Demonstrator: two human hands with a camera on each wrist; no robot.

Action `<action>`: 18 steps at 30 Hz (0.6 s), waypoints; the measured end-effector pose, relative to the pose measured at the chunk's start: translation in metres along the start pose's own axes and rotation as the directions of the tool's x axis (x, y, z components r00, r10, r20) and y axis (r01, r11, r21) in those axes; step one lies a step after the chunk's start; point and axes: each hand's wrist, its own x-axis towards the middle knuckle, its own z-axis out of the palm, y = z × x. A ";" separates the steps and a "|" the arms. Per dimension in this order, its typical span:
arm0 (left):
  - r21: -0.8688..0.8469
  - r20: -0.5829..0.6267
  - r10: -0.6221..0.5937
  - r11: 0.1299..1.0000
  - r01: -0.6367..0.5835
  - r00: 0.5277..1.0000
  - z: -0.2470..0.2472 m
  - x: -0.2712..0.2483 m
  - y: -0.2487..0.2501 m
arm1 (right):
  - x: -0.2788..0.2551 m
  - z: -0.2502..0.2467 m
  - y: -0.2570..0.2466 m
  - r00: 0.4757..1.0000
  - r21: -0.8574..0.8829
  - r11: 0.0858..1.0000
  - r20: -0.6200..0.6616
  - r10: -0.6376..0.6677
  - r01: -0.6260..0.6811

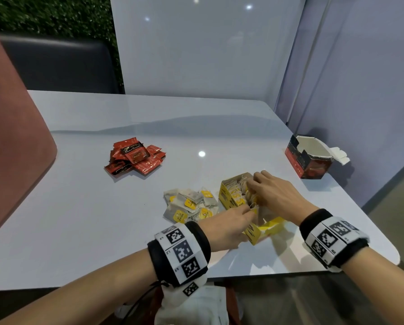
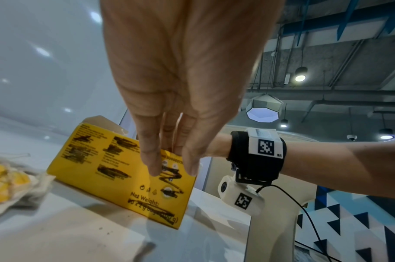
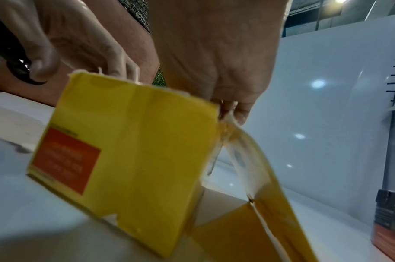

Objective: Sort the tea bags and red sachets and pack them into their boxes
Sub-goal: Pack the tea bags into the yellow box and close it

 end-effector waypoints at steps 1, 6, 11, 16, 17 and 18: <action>-0.002 -0.004 0.005 1.000 -0.005 1.000 0.000 0.000 0.000 | 0.000 0.000 0.000 1.000 0.001 1.000 -0.004 0.023 -0.023; 0.009 -0.022 0.025 1.000 -0.025 0.999 0.001 0.000 -0.001 | 0.004 0.002 0.003 0.997 -0.001 0.997 -0.003 0.083 -0.083; 0.018 -0.032 0.026 1.000 -0.025 0.999 0.001 -0.001 -0.003 | 0.005 0.008 0.007 0.994 -0.005 0.994 0.023 0.111 -0.111; -0.147 -0.186 0.019 0.988 -0.047 0.982 -0.011 -0.012 -0.017 | 0.002 0.003 0.006 0.986 0.013 0.989 0.082 0.147 -0.149; -0.206 -0.239 -0.035 0.978 -0.015 0.971 -0.018 -0.018 -0.027 | 0.001 0.001 0.006 0.984 0.023 0.987 0.090 0.156 -0.159; -0.248 -0.277 -0.103 0.968 0.032 0.955 -0.027 -0.024 -0.039 | 0.000 -0.003 0.006 0.982 0.034 0.985 0.091 0.168 -0.171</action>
